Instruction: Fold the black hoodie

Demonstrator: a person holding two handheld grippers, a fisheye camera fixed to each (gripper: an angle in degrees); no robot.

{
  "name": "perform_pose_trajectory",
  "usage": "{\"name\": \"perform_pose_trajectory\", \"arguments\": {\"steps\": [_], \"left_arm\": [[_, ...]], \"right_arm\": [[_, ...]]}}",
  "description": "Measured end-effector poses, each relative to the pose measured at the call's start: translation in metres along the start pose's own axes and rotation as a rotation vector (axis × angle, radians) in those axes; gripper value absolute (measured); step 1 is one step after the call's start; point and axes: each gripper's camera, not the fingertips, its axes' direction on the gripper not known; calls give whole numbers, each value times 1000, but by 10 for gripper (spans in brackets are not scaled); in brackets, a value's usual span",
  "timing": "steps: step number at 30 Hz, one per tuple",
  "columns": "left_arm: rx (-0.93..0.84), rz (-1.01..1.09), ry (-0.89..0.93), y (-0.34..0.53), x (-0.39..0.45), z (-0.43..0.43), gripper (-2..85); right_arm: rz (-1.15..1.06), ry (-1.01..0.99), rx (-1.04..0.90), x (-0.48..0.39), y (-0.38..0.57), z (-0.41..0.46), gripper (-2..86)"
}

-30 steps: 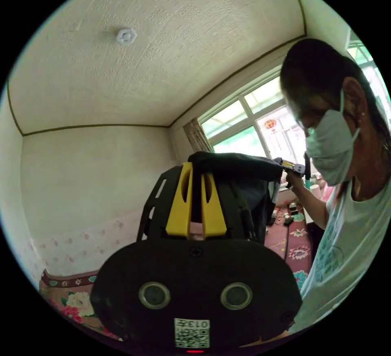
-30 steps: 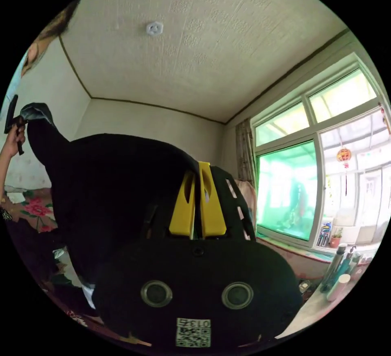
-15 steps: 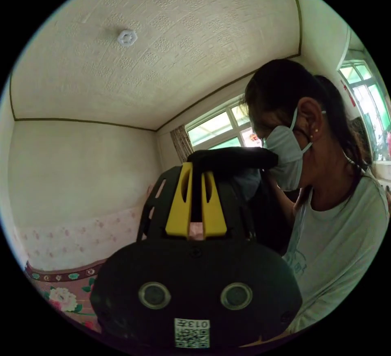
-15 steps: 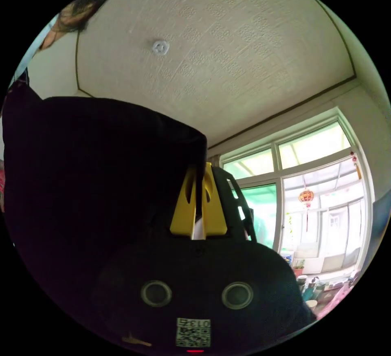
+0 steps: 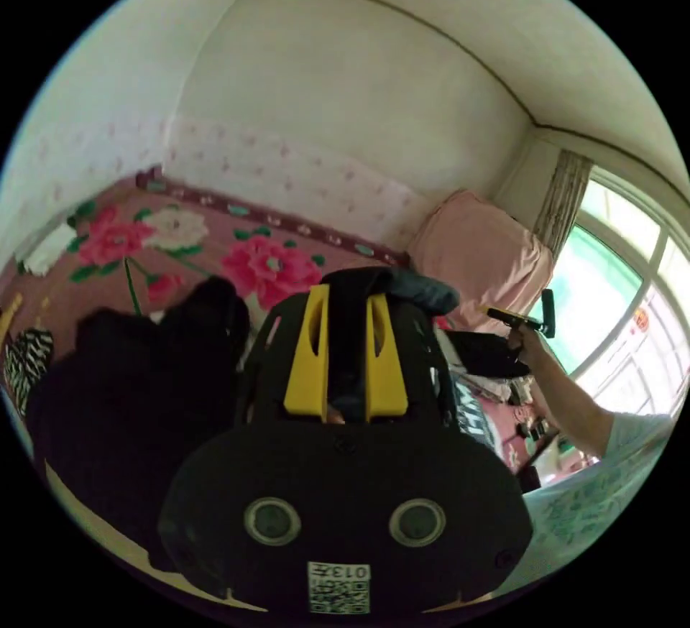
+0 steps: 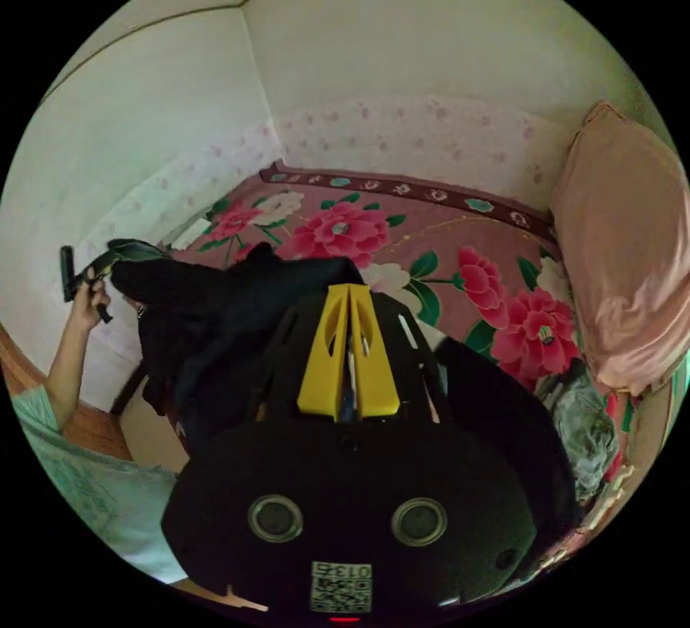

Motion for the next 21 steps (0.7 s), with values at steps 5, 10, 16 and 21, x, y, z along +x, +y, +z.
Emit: {"name": "perform_pose_trajectory", "arguments": {"steps": [5, 10, 16, 21], "left_arm": [[-223, -107, -41, 78, -47, 71, 130], [-413, -350, 105, 172, -76, 108, 154], [-771, 3, 171, 180, -13, 174, 210], [-911, 137, 257, 157, 26, 239, 227]], "right_arm": [[-99, -1, -131, 2, 124, 46, 32], [319, -113, -372, 53, 319, 65, 47], [402, -269, -431, 31, 401, 90, 105], [67, -443, -565, -16, 369, 171, 121]]}}
